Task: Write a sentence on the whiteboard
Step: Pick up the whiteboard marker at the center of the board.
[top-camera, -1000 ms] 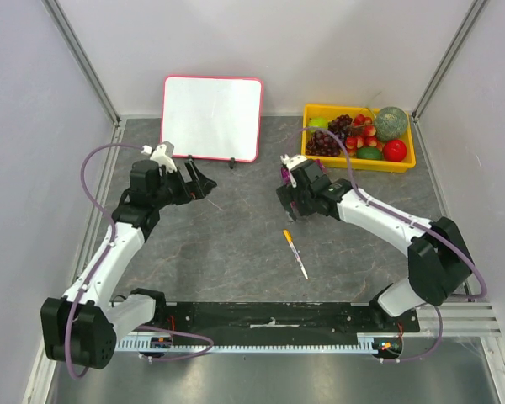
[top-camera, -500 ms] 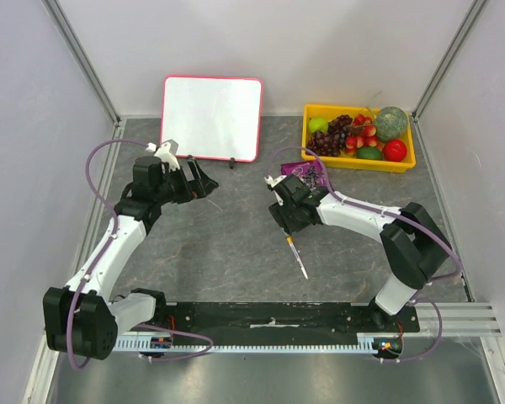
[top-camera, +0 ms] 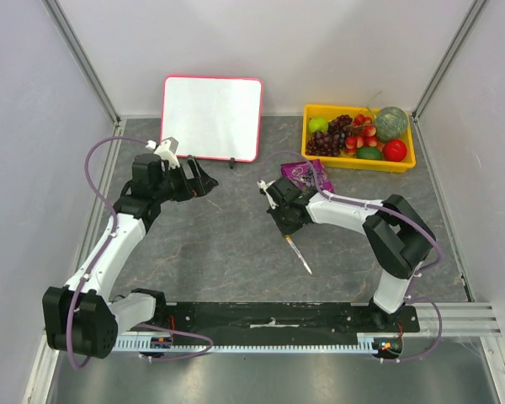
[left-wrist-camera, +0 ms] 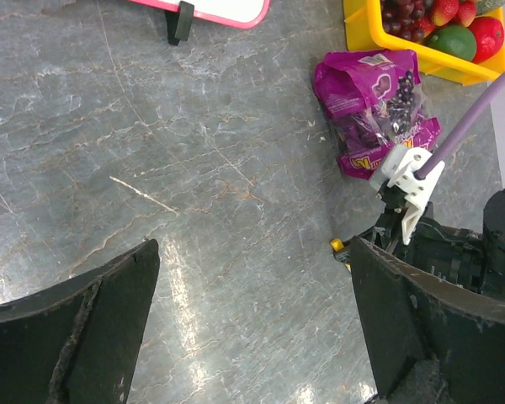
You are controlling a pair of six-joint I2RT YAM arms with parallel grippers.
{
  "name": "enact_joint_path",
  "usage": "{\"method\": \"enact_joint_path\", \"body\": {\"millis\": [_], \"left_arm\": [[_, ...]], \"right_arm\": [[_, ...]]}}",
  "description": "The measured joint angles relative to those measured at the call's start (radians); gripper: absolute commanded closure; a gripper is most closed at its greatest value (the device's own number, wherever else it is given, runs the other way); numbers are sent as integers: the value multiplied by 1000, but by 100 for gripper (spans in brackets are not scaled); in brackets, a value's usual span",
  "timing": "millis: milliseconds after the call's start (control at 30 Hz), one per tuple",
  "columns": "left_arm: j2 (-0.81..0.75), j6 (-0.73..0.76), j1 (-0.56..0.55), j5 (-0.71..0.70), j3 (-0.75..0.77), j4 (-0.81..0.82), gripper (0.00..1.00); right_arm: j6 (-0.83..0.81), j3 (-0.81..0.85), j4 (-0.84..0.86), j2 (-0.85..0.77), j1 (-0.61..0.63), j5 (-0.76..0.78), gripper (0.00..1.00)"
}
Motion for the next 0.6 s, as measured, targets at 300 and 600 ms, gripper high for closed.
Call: {"method": "enact_joint_path", "body": {"millis": [300,600], "left_arm": [[-10,25,0,68,16,9,5],[32,27,-110,185,42,93,5]], "right_arm": [[13,125,-30,40,-11,-21,100],[118,299,61,-89,-105,-43,100]]}}
